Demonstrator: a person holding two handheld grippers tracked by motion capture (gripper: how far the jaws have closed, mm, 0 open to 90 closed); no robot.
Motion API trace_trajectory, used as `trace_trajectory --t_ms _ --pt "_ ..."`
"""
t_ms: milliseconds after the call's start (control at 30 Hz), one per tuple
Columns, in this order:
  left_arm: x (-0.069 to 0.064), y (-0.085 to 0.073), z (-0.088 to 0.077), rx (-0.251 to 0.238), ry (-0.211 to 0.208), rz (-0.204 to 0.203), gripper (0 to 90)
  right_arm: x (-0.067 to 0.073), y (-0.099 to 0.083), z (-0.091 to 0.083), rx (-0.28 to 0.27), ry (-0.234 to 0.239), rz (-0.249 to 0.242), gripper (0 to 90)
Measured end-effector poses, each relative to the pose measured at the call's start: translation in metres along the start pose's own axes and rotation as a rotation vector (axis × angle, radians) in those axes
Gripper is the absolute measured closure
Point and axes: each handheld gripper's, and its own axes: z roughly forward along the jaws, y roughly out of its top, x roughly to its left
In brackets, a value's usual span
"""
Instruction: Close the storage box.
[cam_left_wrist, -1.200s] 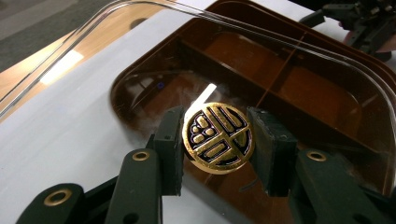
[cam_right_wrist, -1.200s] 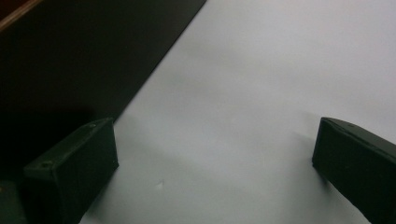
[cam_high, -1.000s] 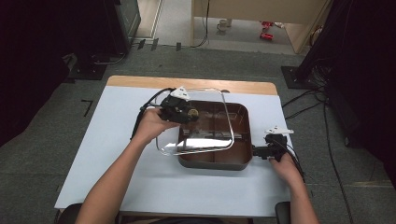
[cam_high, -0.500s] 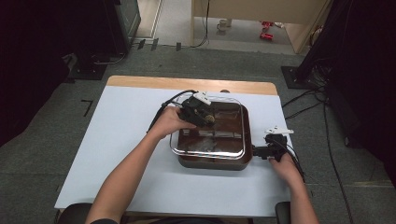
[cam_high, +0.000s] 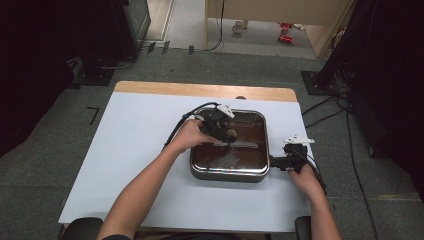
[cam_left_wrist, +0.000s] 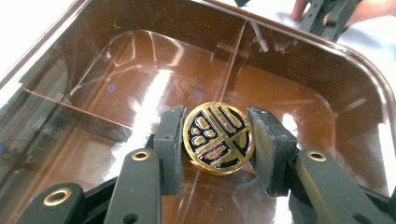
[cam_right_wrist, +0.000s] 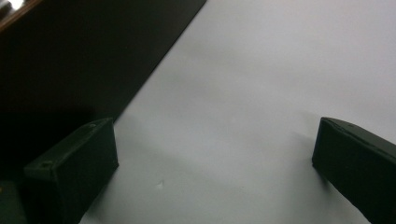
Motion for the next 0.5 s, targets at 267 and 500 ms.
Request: trace_trajectory --t_ms 267,500 --pt "-0.001 -0.001 0.000 -0.019 0.021 -0.001 55.5 0.000 0.000 0.000 0.000 0.001 0.000 0.0" --pt "0.000 0.001 -0.016 -0.065 0.050 -0.031 44.0 0.000 0.000 0.000 0.000 0.000 0.000 0.0"
